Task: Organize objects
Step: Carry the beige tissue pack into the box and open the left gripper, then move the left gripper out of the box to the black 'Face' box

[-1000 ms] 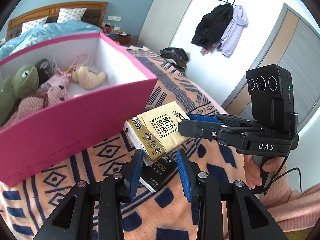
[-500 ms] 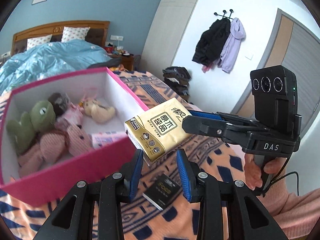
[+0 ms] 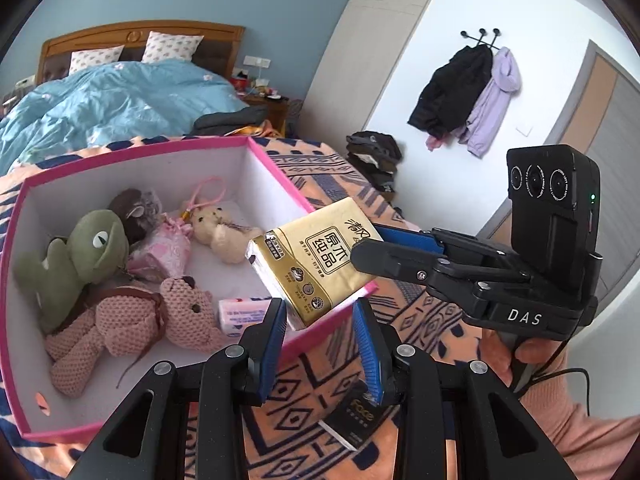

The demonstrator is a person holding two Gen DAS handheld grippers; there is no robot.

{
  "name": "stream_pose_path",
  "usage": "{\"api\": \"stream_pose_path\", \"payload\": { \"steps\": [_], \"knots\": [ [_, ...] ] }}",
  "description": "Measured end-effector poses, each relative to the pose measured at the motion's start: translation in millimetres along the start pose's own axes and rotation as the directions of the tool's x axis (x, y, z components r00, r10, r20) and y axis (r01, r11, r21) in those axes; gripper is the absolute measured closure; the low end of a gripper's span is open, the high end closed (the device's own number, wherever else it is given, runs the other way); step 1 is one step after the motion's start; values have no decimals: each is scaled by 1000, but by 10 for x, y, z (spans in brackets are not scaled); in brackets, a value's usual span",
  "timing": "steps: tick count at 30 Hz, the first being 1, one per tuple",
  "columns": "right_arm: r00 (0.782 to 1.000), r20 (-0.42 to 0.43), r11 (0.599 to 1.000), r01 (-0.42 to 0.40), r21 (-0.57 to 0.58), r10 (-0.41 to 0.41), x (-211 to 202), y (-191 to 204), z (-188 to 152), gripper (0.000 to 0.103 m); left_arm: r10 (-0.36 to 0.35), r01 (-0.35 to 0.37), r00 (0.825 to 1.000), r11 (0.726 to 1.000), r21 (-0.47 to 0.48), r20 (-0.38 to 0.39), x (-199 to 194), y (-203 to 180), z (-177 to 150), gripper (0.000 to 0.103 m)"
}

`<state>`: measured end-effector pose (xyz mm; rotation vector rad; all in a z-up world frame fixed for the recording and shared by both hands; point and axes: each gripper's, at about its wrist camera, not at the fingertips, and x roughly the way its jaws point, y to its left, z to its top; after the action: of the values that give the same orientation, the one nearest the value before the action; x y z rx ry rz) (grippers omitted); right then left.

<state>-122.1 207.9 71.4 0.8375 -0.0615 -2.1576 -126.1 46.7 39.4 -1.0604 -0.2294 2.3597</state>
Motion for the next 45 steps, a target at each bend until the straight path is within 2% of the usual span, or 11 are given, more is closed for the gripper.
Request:
{"api": "stream_pose_path", "payload": {
  "steps": [16, 29, 31, 39, 45],
  "knots": [
    [991, -121, 999, 54, 4, -53, 420, -117, 0, 66, 45, -48, 997, 998, -44, -69, 292, 247, 62, 69],
    [982, -126, 990, 139, -34, -142, 533, -54, 58, 65, 55, -63, 993, 995, -81, -104, 495, 366, 98, 69],
    [980, -118, 987, 159, -37, -162, 531, -56, 64, 60, 54, -62, 993, 995, -79, -107, 510, 367, 96, 69],
    [984, -103, 989, 146, -31, -148, 475, -63, 37, 58, 64, -70, 994, 995, -70, -85, 462, 352, 41, 69],
    [988, -86, 992, 128, -23, -129, 388, -52, -27, 58, 66, -66, 998, 997, -40, -18, 257, 264, -24, 64]
  ]
}}
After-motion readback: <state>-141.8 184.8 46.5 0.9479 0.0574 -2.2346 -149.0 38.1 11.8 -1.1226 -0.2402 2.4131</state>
